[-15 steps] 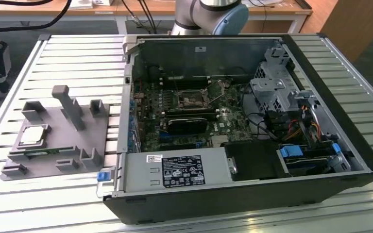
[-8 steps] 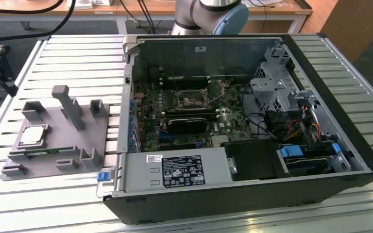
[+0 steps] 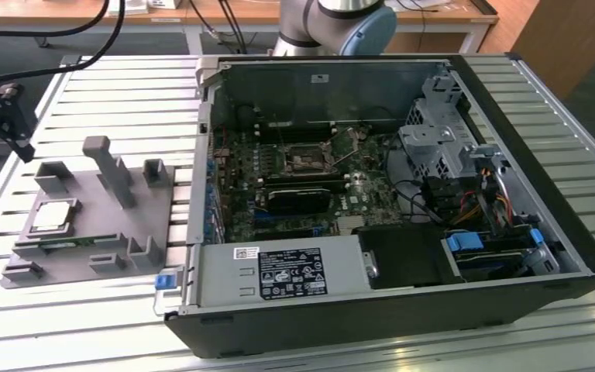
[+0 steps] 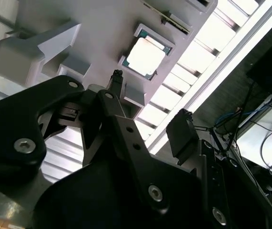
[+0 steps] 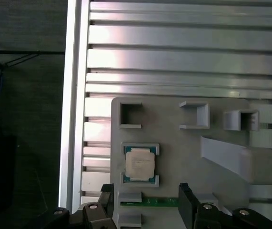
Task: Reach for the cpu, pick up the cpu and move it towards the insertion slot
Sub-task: 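Pick up the cpu and move it towards the insertion slot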
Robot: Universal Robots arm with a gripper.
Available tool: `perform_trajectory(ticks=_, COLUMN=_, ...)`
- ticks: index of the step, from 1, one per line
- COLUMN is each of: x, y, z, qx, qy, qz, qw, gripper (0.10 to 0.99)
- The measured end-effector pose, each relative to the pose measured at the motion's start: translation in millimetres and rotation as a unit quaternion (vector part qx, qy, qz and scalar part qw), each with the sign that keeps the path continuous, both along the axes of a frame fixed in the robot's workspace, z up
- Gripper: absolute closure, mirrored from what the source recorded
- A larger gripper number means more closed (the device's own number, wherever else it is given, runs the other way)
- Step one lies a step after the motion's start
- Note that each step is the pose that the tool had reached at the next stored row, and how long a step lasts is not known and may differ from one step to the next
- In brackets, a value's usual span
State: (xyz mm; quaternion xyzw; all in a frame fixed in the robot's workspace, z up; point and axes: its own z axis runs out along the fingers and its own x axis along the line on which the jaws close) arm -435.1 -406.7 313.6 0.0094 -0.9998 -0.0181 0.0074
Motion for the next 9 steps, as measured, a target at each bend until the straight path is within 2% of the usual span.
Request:
perform_trajectory(ticks=5, x=0.0, y=-0.3, z=-9.1, qx=-0.0001, qy=0.0000, qz=0.000, qw=1.0000, gripper=0.427)
perform_trajectory(ticks=6, x=0.0, y=-0.4, z=-10.9, qx=-0.0001, qy=0.0001, qz=0.000, qw=1.0000, gripper=0.369)
perform_trajectory(ticks=9, x=0.0, y=-0.5, z=-16.5, qx=-0.0001, qy=0.0000, qz=0.000, qw=1.0000, gripper=0.369)
